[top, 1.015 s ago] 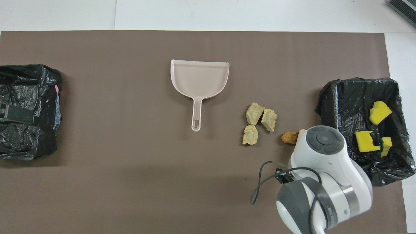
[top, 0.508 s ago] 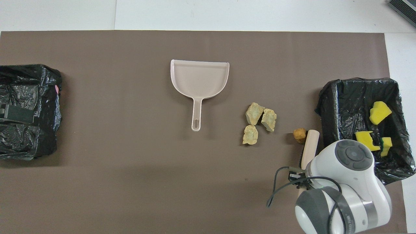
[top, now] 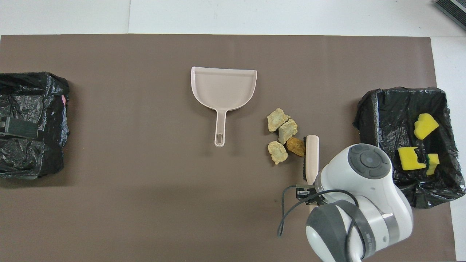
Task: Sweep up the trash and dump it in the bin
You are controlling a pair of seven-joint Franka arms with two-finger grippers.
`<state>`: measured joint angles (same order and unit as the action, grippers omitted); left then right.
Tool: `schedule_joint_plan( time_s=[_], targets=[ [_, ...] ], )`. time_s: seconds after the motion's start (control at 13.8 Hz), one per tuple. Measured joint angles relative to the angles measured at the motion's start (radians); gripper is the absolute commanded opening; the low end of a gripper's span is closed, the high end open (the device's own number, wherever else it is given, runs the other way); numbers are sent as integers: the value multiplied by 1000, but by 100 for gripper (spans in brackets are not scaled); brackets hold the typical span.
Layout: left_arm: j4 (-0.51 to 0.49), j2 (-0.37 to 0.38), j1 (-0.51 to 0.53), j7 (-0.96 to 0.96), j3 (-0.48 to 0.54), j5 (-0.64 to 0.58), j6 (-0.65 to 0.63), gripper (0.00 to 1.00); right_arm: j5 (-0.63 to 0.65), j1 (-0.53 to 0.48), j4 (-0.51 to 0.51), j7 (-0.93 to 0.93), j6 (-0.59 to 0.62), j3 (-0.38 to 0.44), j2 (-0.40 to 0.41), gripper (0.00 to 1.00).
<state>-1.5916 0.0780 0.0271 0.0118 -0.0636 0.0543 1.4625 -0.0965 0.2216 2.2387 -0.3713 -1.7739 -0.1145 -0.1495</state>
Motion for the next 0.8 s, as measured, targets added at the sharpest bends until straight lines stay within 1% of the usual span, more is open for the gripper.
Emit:
schedule_joint_plan(
  time_s=[0.22,0.36,0.44,0.58,0.65,0.8],
  targets=[
    [2,5,-43,-9,-36,0,0,100,91,-26,-30,72,24,6,4,0],
    [1,12,-57,-30,-56,4,15,100,126,-73,-29,175,25,7,6,0],
    [-5,11,-68,-60,-60,11,51,100,137,-102,-26,231,25,8,8,0],
    [-47,-4,-130,-157,-64,18,177,100,162,-155,-11,314,-2,10,12,0],
    [-71,-26,-173,-215,-66,18,244,100,168,-176,0,345,-28,10,13,0],
    [-95,-93,-251,-286,-70,27,337,100,175,-204,20,381,-68,11,15,0]
  ],
)
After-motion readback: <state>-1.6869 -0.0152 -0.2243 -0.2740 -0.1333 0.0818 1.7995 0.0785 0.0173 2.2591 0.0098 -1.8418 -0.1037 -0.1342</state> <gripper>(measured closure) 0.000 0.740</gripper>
